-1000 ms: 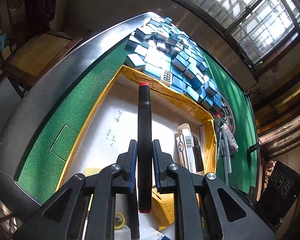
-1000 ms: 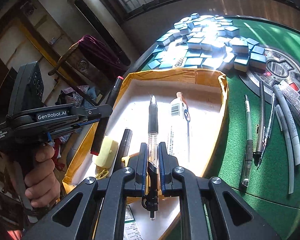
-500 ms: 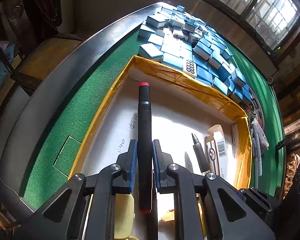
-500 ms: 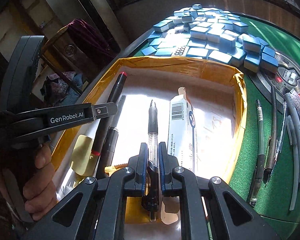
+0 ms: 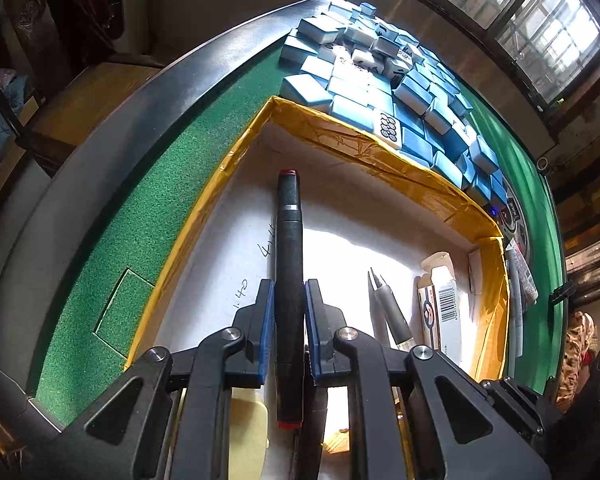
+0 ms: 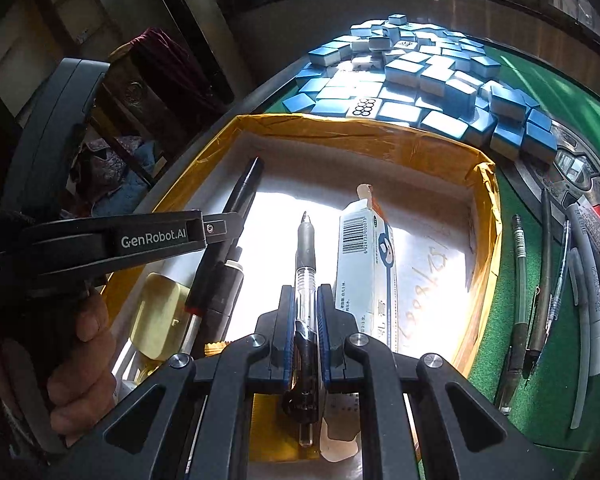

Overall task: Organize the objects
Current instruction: 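Open both tools to drop the two pens into the tray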

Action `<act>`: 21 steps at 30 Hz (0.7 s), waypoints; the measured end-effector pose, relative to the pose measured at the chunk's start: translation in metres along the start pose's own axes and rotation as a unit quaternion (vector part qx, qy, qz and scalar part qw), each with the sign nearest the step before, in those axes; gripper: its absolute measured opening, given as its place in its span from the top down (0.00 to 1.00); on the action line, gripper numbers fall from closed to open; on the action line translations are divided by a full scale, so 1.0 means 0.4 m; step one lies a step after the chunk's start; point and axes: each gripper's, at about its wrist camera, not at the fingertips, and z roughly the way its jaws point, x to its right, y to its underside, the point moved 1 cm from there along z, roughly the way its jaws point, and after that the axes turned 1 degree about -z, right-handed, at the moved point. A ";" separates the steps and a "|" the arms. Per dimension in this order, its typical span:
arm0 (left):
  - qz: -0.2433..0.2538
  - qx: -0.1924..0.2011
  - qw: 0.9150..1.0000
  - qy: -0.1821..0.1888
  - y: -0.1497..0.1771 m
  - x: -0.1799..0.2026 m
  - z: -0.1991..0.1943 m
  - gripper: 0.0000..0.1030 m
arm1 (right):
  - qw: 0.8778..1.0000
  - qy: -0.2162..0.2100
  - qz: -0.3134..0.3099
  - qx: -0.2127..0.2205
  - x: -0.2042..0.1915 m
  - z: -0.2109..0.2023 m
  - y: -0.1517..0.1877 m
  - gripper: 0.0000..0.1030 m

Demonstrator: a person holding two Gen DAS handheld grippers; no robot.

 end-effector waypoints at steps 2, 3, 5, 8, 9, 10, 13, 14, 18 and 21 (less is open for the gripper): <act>0.001 0.008 1.000 -0.002 0.004 0.002 -0.006 0.87 | 1.000 -0.010 0.003 0.004 0.002 -0.006 0.003 0.90; 0.003 0.010 1.000 -0.001 0.006 0.004 -0.009 0.85 | 1.000 -0.015 0.006 0.006 0.005 -0.010 0.004 0.88; 0.002 0.015 1.000 -0.001 0.011 0.005 -0.017 0.77 | 0.999 -0.032 0.009 0.011 0.008 -0.023 0.009 0.85; -0.009 0.033 0.999 0.008 0.022 0.004 -0.045 0.60 | 0.998 -0.055 0.009 0.035 0.010 -0.067 0.026 0.72; -0.014 0.040 0.999 0.010 0.028 0.004 -0.058 0.57 | 0.997 -0.061 0.007 0.045 0.011 -0.087 0.033 0.67; -0.018 0.047 0.999 0.013 0.035 0.006 -0.072 0.55 | 0.996 -0.066 0.006 0.054 0.013 -0.105 0.041 0.64; -0.016 0.063 0.998 0.022 0.063 0.028 -0.114 0.54 | 0.994 -0.084 0.012 0.072 0.031 -0.160 0.069 0.62; -0.016 0.071 0.997 0.026 0.076 0.039 -0.132 0.54 | 0.993 -0.089 0.013 0.075 0.037 -0.175 0.079 0.62; -0.005 0.088 0.995 0.048 0.128 0.093 -0.184 0.54 | 0.991 -0.096 0.017 0.088 0.073 -0.227 0.120 0.57; 0.010 0.088 0.994 0.060 0.166 0.142 -0.204 0.54 | 0.992 -0.088 0.029 0.092 0.105 -0.246 0.150 0.57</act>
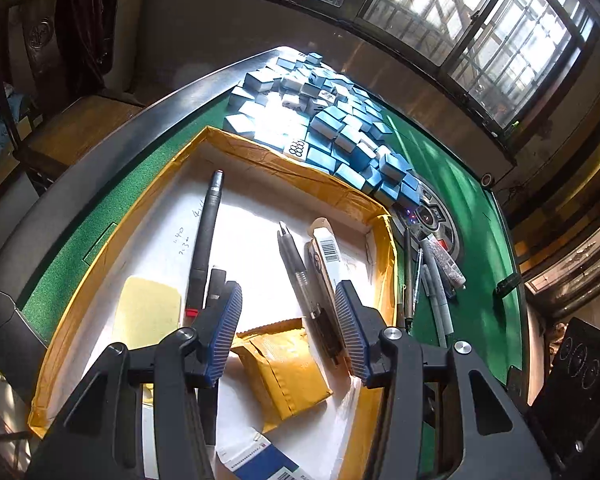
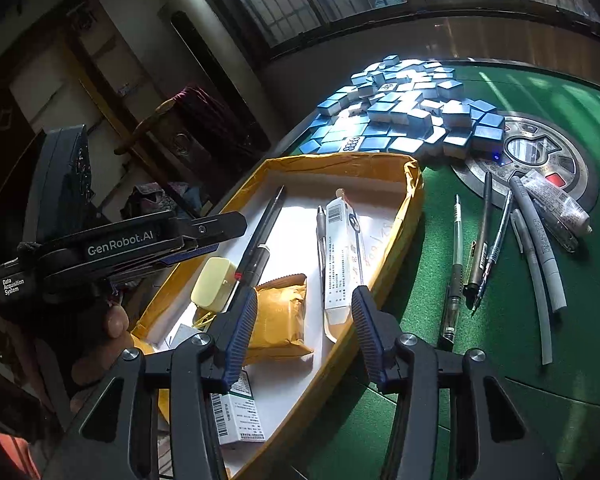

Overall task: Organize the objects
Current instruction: 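Open both tools to drop the two pens into the tray, then move both tools back toward the remaining pens and markers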

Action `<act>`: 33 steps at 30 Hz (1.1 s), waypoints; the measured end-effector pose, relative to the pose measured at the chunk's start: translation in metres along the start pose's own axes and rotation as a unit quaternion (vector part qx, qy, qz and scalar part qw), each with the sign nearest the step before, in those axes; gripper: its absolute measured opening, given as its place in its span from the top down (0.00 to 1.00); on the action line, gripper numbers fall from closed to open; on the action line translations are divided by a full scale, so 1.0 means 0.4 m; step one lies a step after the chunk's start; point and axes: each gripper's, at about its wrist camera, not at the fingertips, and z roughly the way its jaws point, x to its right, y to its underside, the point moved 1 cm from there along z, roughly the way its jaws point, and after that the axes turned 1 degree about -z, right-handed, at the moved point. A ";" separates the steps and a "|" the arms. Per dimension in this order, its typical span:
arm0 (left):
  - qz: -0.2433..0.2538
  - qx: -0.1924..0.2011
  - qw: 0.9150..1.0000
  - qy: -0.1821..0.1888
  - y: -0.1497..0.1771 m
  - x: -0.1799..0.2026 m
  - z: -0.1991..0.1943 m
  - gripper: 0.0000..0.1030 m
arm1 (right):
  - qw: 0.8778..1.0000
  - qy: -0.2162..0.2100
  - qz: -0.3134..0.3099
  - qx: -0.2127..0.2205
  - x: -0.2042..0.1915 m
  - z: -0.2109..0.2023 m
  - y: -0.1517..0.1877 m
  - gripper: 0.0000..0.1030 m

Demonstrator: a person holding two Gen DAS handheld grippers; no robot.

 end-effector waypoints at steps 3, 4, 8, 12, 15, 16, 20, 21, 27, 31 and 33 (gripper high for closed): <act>0.019 -0.007 1.000 0.011 0.030 0.056 -0.008 0.54 | 1.000 0.001 0.021 0.000 0.040 -0.027 0.026 0.57; 0.026 -0.010 1.000 0.014 0.040 0.074 -0.012 0.54 | 1.000 0.003 0.025 0.001 0.051 -0.035 0.033 0.57; 0.046 -0.019 0.998 0.024 0.070 0.131 -0.017 0.54 | 0.999 0.020 0.042 0.002 0.097 -0.062 0.055 0.57; 0.062 -0.028 0.997 0.027 0.097 0.175 -0.015 0.54 | 0.997 0.032 0.064 0.005 0.143 -0.084 0.068 0.57; 0.071 -0.035 0.996 0.029 0.114 0.200 -0.013 0.54 | 0.996 0.035 0.080 0.006 0.169 -0.098 0.071 0.57; 0.075 -0.037 0.996 0.030 0.119 0.207 -0.012 0.54 | 0.996 0.036 0.083 0.006 0.176 -0.100 0.071 0.57; 0.085 -0.044 0.995 0.030 0.137 0.225 -0.011 0.54 | 0.995 0.039 0.094 0.007 0.196 -0.109 0.075 0.57; 0.086 -0.045 0.995 0.030 0.141 0.228 -0.011 0.54 | 0.995 0.039 0.095 0.007 0.198 -0.110 0.076 0.57; 0.092 -0.054 0.994 0.030 0.154 0.238 -0.003 0.54 | 0.994 0.043 0.097 0.005 0.206 -0.110 0.081 0.57; 0.096 -0.059 0.993 0.029 0.161 0.242 0.002 0.54 | 0.993 0.048 0.103 0.004 0.219 -0.112 0.086 0.57; 0.097 -0.061 0.993 0.029 0.163 0.243 0.005 0.54 | 0.993 0.051 0.106 0.004 0.229 -0.115 0.087 0.57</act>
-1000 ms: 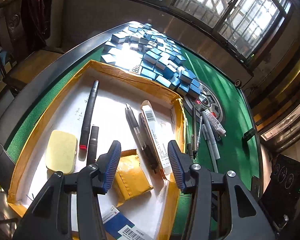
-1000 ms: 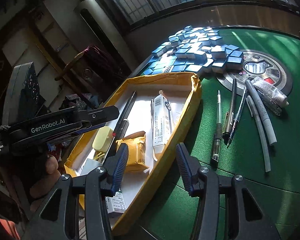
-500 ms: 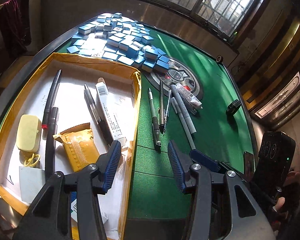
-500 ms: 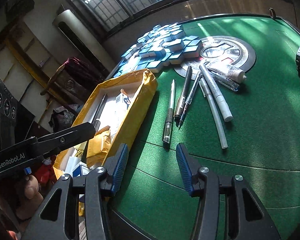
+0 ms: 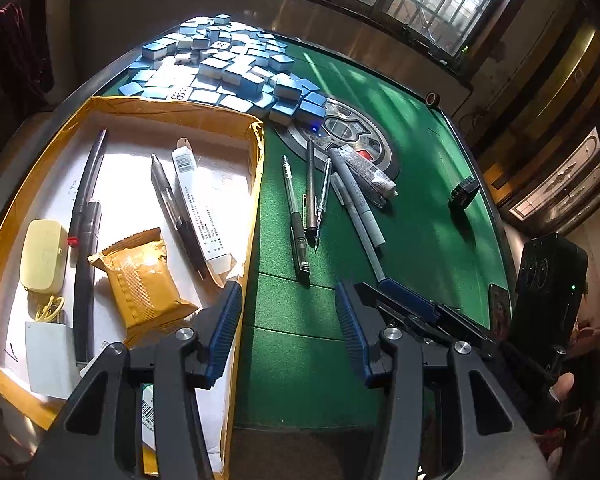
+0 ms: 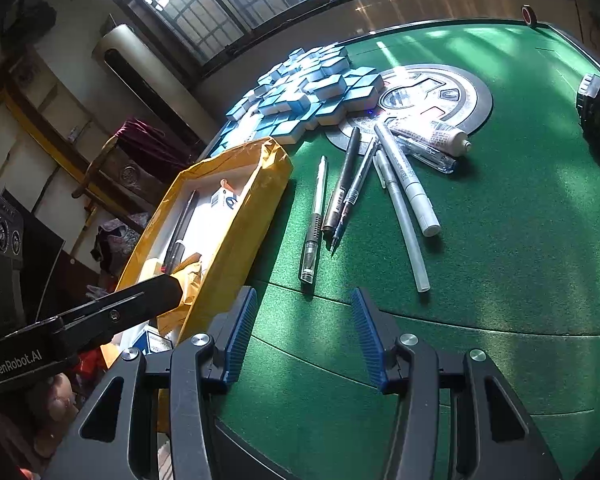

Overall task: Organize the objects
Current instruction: 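Move both tools back toward the remaining pens and markers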

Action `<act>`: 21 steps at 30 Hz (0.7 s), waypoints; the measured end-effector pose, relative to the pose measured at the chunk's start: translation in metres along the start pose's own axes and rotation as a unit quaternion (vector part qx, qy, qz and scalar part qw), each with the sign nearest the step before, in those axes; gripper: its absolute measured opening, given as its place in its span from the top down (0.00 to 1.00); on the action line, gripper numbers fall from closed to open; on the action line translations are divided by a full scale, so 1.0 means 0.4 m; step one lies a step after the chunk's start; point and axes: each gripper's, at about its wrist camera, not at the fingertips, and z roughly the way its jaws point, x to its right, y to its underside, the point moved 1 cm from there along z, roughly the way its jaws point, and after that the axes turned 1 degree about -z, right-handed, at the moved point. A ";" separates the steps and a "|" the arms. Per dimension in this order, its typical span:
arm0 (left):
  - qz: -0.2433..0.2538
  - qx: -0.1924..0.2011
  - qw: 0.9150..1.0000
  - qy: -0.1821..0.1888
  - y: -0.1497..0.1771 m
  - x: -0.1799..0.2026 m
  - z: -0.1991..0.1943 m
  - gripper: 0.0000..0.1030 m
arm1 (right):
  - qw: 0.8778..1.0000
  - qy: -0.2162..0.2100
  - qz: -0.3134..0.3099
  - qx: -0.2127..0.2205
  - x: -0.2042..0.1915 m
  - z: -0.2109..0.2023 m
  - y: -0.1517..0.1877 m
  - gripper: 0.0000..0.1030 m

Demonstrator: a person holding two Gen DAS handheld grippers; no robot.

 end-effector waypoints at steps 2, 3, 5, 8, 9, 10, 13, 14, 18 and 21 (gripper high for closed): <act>0.002 -0.002 1.000 -0.001 0.001 0.003 0.004 0.54 | 1.000 0.005 0.006 0.001 0.013 -0.002 -0.003 0.57; 0.003 -0.003 1.000 -0.001 0.001 0.003 0.006 0.54 | 1.000 0.007 0.010 0.002 0.021 -0.002 -0.004 0.57; 0.002 -0.007 1.000 -0.002 0.002 0.003 0.011 0.54 | 1.000 0.012 0.019 0.001 0.037 -0.001 -0.008 0.57; 0.002 -0.011 1.000 0.000 0.004 0.004 0.019 0.54 | 0.999 0.027 0.032 0.002 0.063 -0.002 -0.019 0.57; 0.002 -0.012 1.000 0.000 0.004 0.005 0.021 0.54 | 0.999 0.031 0.036 0.000 0.072 0.000 -0.024 0.57; 0.003 -0.014 1.000 0.000 0.004 0.005 0.024 0.54 | 0.999 0.035 0.039 -0.002 0.079 0.002 -0.030 0.57; 0.003 -0.016 1.000 0.003 0.004 0.006 0.028 0.54 | 0.998 0.046 0.045 0.002 0.100 0.001 -0.049 0.57; 0.003 -0.017 1.000 0.004 0.004 0.007 0.029 0.54 | 0.998 0.048 0.048 0.002 0.106 0.000 -0.057 0.57; 0.005 -0.023 1.000 0.008 0.003 0.013 0.040 0.54 | 0.997 0.067 0.038 -0.002 0.120 0.007 -0.095 0.57; 0.009 -0.025 1.000 0.009 0.004 0.020 0.043 0.54 | 0.996 0.086 0.028 -0.013 0.131 0.031 -0.123 0.59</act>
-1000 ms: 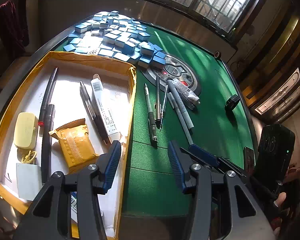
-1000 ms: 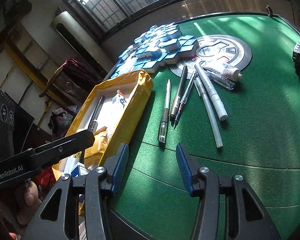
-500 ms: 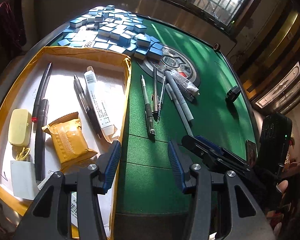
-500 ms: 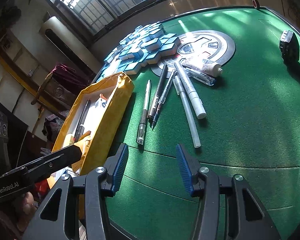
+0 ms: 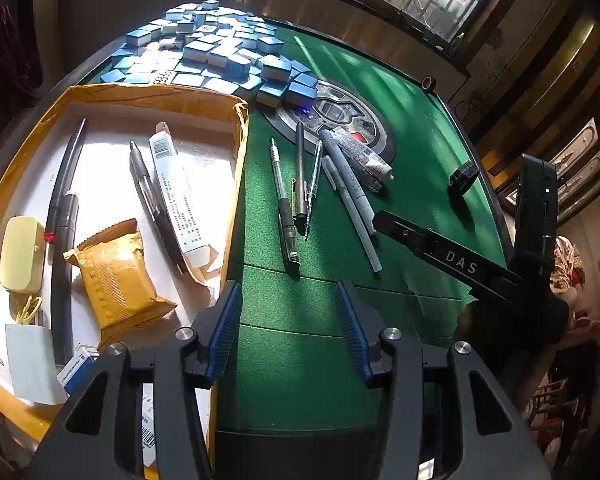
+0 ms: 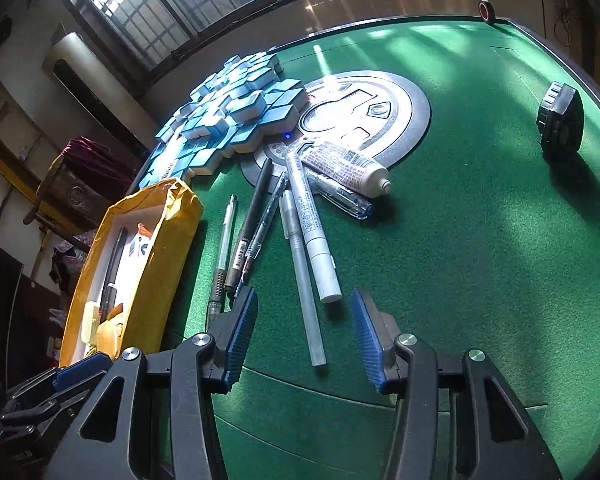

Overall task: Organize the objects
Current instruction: 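Move both tools back toward the remaining pens and markers, then grasp the white Deli marker with the right tool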

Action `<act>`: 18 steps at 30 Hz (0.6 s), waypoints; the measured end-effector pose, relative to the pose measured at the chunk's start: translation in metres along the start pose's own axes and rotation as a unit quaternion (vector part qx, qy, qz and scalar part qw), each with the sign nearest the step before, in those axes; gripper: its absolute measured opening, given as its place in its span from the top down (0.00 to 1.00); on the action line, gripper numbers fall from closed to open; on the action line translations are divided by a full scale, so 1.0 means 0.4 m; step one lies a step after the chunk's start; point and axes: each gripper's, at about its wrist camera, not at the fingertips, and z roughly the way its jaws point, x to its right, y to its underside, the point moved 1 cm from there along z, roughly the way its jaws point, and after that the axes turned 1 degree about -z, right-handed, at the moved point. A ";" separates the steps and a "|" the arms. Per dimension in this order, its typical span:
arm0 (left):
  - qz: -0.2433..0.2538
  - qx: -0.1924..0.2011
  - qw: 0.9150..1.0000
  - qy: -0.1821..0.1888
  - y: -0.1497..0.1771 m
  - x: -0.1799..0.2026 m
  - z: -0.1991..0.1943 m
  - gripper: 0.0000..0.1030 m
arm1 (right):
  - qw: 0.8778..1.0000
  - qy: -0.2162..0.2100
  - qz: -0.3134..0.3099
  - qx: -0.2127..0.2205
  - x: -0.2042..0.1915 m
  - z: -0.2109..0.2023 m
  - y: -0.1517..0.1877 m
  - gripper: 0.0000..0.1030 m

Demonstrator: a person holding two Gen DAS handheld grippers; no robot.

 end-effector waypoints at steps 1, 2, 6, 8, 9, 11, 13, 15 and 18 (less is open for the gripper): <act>0.001 0.000 1.000 0.000 0.000 0.001 0.000 0.54 | 1.000 0.004 0.000 -0.003 0.004 0.009 -0.009 0.62; 0.001 0.000 1.000 0.000 0.000 0.001 0.000 0.54 | 1.000 0.008 0.000 -0.006 0.007 0.016 -0.017 0.64; -0.001 -0.002 1.000 0.000 0.001 -0.002 0.002 0.54 | 1.000 0.019 0.000 -0.016 0.017 0.042 -0.038 0.69; -0.003 -0.004 1.000 0.000 0.002 -0.005 0.005 0.54 | 0.999 0.031 -0.007 -0.024 0.015 0.057 -0.039 0.72; -0.003 -0.005 1.000 0.001 0.003 -0.006 0.005 0.54 | 0.999 0.037 -0.011 -0.029 0.014 0.065 -0.039 0.76; -0.003 -0.005 1.000 0.002 0.003 -0.007 0.005 0.54 | 0.999 0.036 -0.006 -0.037 0.020 0.077 -0.038 0.80; -0.003 -0.005 1.000 0.002 0.003 -0.008 0.005 0.54 | 0.999 0.032 -0.005 -0.037 0.023 0.074 -0.038 0.87; -0.003 -0.006 1.000 0.002 0.003 -0.008 0.007 0.54 | 0.999 0.032 -0.005 -0.037 0.024 0.069 -0.037 0.87; -0.001 -0.009 1.000 0.002 0.005 -0.004 0.011 0.54 | 0.999 0.034 -0.003 -0.036 0.029 0.058 -0.027 0.87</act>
